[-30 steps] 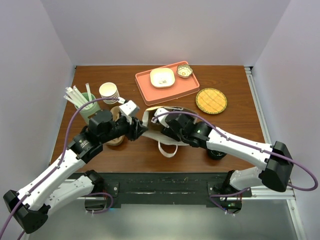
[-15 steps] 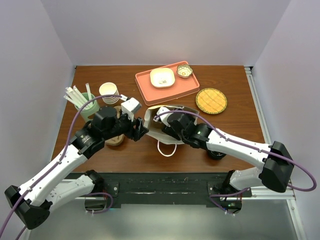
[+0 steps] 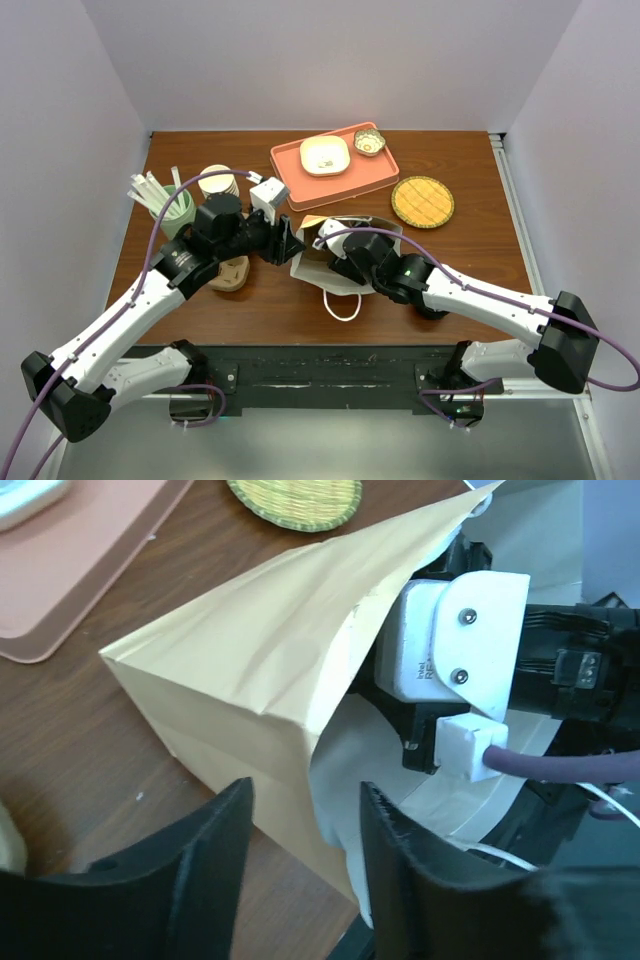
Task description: Pack the takeout coffee
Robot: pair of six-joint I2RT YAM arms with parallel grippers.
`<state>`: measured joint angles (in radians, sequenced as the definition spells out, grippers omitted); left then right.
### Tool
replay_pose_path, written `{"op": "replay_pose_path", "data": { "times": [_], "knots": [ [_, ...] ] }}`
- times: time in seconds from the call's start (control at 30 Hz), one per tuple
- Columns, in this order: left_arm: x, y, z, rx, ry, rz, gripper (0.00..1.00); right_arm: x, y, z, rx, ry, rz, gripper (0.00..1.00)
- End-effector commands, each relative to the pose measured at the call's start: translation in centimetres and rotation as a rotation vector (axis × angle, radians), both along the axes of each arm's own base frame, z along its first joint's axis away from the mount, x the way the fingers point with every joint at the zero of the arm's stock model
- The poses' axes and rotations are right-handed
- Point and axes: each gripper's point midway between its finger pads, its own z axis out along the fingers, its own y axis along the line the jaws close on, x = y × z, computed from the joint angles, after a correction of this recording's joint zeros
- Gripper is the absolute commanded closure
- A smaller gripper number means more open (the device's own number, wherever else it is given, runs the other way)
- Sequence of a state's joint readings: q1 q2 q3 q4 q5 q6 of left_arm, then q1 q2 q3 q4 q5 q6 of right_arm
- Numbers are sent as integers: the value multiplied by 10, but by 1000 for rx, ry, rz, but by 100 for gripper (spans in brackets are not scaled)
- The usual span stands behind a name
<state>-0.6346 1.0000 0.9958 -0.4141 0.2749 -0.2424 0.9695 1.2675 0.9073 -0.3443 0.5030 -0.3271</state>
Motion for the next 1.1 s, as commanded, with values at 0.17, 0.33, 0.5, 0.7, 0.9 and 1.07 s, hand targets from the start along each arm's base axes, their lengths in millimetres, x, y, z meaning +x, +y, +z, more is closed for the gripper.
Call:
{"op": "replay_pose_path", "data": {
  "times": [0.17,0.33,0.5,0.7,0.9,1.07],
  "knots": [
    [-2,-21,17,-81,-3,-94,97,-3,-2,9,37,-26,16,69],
    [-13,-23,4,-70,5,-110,100,2,0,29,77,-71,2,69],
    [-18,-19,-7,-48,-37,-82,100,4,-6,30,61,-90,-18,69],
    [-19,-14,-10,-18,-77,-58,100,2,-9,28,63,-87,-27,71],
    [-19,-12,-11,4,-106,-74,100,2,-7,23,60,-70,-31,71],
    [-20,-11,-12,21,-117,-89,100,8,-2,28,53,-89,-33,72]
  ]
}}
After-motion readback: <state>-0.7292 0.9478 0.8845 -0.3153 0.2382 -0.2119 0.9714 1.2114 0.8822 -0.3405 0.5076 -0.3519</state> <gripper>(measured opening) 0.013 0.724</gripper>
